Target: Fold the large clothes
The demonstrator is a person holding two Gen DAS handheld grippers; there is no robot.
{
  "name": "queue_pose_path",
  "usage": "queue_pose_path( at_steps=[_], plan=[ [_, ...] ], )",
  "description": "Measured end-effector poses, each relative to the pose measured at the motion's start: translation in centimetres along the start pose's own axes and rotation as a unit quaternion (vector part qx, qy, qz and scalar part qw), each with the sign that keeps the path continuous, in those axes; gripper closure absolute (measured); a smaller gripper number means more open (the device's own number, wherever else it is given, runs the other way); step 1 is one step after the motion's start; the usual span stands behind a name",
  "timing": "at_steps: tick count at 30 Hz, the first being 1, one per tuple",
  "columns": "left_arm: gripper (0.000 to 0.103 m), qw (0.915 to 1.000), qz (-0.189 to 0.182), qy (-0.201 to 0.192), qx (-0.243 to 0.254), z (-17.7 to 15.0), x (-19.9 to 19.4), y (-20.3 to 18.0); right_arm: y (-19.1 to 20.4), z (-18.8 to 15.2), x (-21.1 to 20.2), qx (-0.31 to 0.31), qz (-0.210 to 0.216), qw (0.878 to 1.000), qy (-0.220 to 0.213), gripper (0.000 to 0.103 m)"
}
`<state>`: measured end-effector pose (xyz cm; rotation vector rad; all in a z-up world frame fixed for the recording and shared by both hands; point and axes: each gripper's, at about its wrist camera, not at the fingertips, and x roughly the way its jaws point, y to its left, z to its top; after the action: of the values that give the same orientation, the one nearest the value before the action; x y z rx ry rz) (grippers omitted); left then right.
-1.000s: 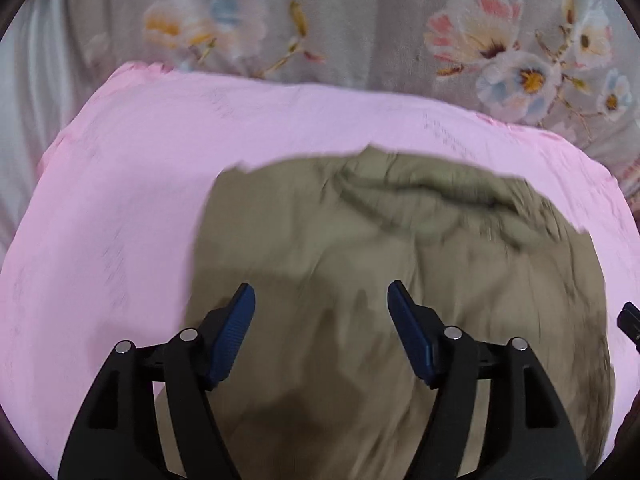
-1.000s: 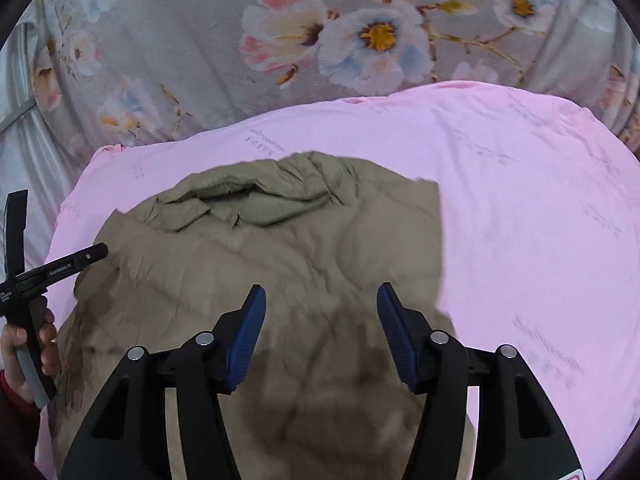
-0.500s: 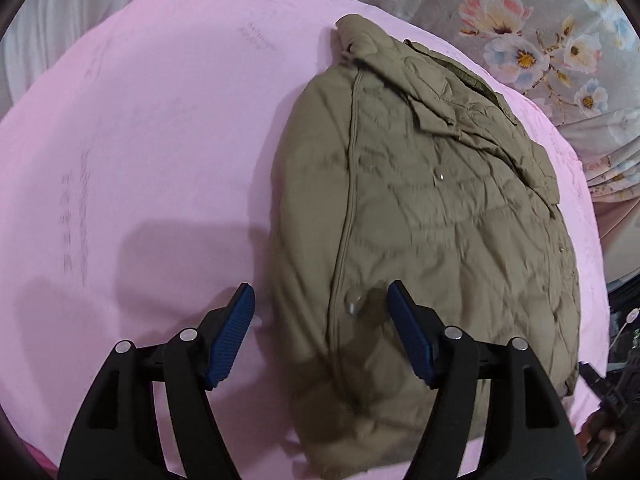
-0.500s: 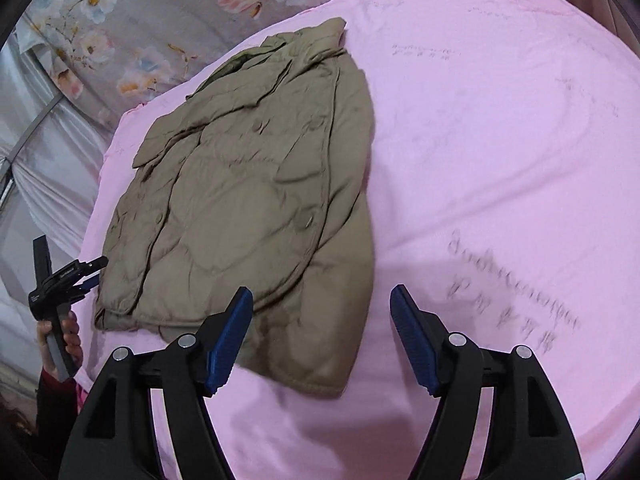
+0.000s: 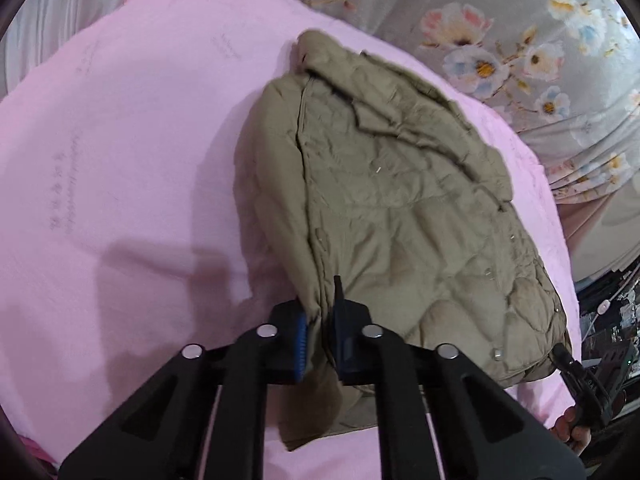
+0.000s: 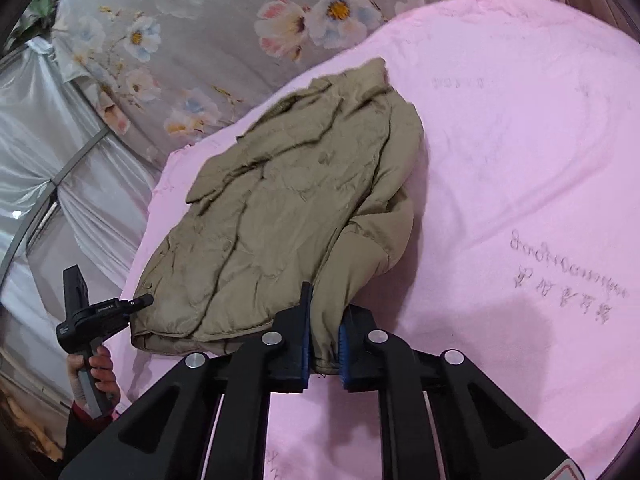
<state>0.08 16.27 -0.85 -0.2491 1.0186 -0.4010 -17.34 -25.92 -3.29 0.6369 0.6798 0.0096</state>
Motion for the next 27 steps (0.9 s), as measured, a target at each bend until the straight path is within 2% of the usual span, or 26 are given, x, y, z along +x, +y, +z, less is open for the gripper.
queue_pose_path(
  at_steps=[3,8,10,13,16,19,24,27],
  plan=[
    [0.097,0.9990,-0.030,-0.032,0.004,0.1,-5.2,-0.1,1.9,0.6,-4.8,-0.024,0.041,0.998,-0.041,0.095],
    [0.097,0.9920,-0.063,-0.104,0.034,0.3,-14.8,-1.9,5.8,2.1,-12.1,-0.079,0.072,0.988,-0.114,0.095],
    [0.097,0.9885,-0.068,-0.128,0.043,1.1,-17.2,-2.9,7.2,3.6,-14.3,-0.092,0.081,0.981,-0.151,0.095],
    [0.096,0.9845,-0.064,-0.151,0.061,3.5,-18.5,-5.0,8.3,6.3,-15.0,-0.103,0.079,0.974,-0.184,0.095],
    [0.096,0.9849,-0.041,-0.151,0.074,7.3,-16.4,-6.9,7.9,9.7,-12.3,-0.098,0.057,0.975,-0.193,0.095],
    [0.094,0.9865,0.009,-0.143,0.079,11.4,-11.1,-8.1,5.8,12.9,-7.0,-0.063,0.034,0.980,-0.184,0.095],
    [0.093,0.9856,0.085,-0.116,0.089,15.1,-1.5,-8.9,2.5,16.0,0.5,-0.017,0.009,0.986,-0.168,0.095],
    [0.093,0.9838,0.119,-0.096,0.094,16.5,3.5,-9.1,1.2,17.1,4.8,-0.009,-0.023,0.988,-0.151,0.095]
  ],
)
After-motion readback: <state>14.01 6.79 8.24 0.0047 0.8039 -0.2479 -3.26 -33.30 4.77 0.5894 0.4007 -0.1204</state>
